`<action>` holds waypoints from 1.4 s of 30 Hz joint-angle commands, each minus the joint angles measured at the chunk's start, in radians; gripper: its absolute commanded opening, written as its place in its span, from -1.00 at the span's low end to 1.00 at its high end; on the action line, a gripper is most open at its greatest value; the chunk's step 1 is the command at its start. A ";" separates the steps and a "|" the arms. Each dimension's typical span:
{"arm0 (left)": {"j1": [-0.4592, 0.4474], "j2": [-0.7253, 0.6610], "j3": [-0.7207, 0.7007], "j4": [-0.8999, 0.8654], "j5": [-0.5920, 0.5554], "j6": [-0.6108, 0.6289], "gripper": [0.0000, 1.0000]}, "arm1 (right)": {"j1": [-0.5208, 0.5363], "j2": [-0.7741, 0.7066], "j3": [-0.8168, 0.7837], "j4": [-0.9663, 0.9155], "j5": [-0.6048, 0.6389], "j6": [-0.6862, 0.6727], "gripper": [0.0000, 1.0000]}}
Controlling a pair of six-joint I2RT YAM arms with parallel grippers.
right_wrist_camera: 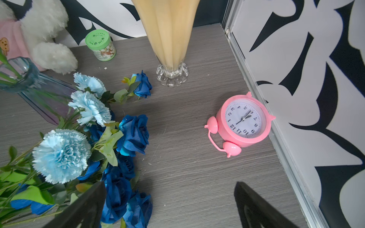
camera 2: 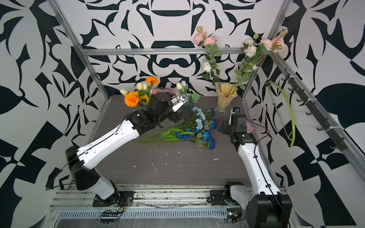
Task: Pick out blue flowers from the vase
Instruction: Place the flower at the center of the board, then reset both arms
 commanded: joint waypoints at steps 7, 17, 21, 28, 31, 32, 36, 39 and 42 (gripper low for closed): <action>0.450 -0.494 -0.349 0.086 0.027 -0.270 0.99 | -0.006 -0.022 -0.047 0.137 0.050 -0.042 0.99; 0.824 -0.664 -0.502 0.026 0.148 -0.505 0.99 | -0.005 -0.072 -0.202 0.322 0.091 -0.107 0.99; 1.038 -0.657 -0.618 0.054 0.299 -0.644 0.99 | -0.006 -0.094 -0.255 0.391 0.093 -0.132 1.00; 1.185 -0.628 -0.876 0.287 0.358 -0.778 0.99 | -0.005 -0.064 -0.319 0.487 0.128 -0.144 1.00; 1.183 -0.603 -1.012 0.471 0.307 -0.814 0.99 | -0.005 -0.041 -0.362 0.553 0.113 -0.144 1.00; 1.179 -0.587 -1.055 0.529 0.265 -0.816 0.99 | -0.006 -0.037 -0.371 0.564 0.113 -0.144 1.00; 1.178 -0.514 -1.200 0.753 0.215 -0.847 0.99 | -0.006 -0.042 -0.411 0.617 0.127 -0.149 1.00; 1.123 -0.466 -1.270 0.885 0.176 -0.823 0.99 | -0.005 -0.042 -0.451 0.691 0.121 -0.156 1.00; 1.074 -0.394 -1.339 1.060 0.178 -0.777 0.99 | -0.006 -0.015 -0.469 0.755 0.049 -0.141 1.00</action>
